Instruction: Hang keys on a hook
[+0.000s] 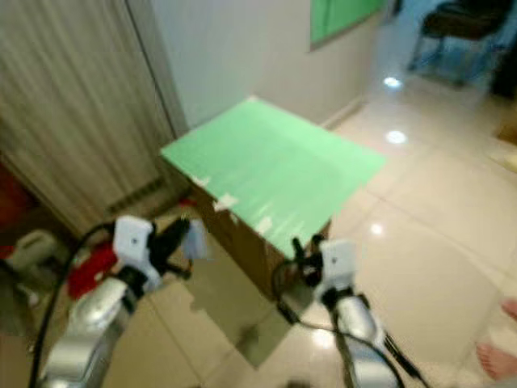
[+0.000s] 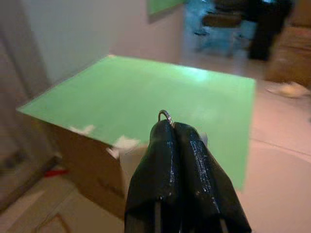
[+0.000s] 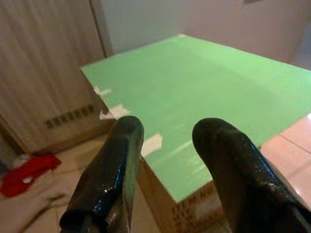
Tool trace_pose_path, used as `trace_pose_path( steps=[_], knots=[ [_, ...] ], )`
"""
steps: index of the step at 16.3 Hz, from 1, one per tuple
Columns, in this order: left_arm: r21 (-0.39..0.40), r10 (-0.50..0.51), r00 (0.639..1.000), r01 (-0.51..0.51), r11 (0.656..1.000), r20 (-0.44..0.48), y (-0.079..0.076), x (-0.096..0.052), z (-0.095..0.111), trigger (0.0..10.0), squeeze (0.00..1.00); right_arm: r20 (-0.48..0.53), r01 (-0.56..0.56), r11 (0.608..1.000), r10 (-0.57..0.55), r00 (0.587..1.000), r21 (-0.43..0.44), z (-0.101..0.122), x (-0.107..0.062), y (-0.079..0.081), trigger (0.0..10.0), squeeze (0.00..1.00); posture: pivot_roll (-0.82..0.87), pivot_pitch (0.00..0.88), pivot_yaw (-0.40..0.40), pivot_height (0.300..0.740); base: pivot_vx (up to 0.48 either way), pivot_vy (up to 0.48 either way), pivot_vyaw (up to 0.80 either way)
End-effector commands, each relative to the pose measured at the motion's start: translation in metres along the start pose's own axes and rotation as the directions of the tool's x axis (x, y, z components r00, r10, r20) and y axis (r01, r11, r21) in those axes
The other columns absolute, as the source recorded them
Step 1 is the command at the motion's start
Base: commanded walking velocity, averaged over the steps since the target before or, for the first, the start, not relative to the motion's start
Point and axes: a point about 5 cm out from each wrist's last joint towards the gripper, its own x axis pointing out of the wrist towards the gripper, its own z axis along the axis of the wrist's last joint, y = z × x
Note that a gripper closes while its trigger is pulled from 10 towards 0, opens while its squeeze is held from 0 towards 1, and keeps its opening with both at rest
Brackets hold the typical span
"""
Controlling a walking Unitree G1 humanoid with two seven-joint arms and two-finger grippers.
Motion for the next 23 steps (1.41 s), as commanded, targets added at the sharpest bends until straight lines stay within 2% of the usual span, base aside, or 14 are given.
trace_pose_path(
  steps=[1,8,9,14,23],
  knots=[
    [-0.013,0.008,1.000,-0.008,1.000,0.006,-0.001,0.002,0.000,0.0,0.00,0.025,0.020,1.000,-0.020,0.999,0.005,0.006,0.000,-0.005,10.0,0.00,-0.21,0.031,0.109,0.727,0.000,-0.480,0.51],
    [-0.014,0.058,0.998,-0.058,0.998,-0.024,-0.003,0.012,-0.004,0.0,0.00,0.033,0.017,1.000,-0.018,0.999,0.020,0.006,0.002,-0.001,10.0,0.00,-0.21,0.033,0.113,0.727,0.000,-0.477,0.50],
    [0.001,0.073,0.996,-0.073,0.997,-0.044,-0.002,0.014,-0.007,0.0,0.00,0.040,0.017,1.000,-0.018,0.999,0.020,0.007,0.001,0.000,10.0,0.00,-0.21,0.036,0.113,0.727,0.000,0.000,0.49],
    [0.020,0.073,0.997,-0.072,0.997,-0.030,-0.001,0.015,-0.003,0.0,0.00,0.031,0.028,0.999,-0.029,0.999,0.026,0.005,0.000,0.000,10.0,0.00,-0.21,0.038,0.115,0.727,0.000,0.000,0.00],
    [0.020,0.108,0.993,-0.107,0.994,-0.044,-0.003,0.019,-0.006,0.0,0.00,0.027,0.021,1.000,-0.021,0.999,0.019,0.005,0.001,0.000,10.0,0.00,-0.21,0.025,0.115,0.727,0.480,0.000,0.08]
  ],
)
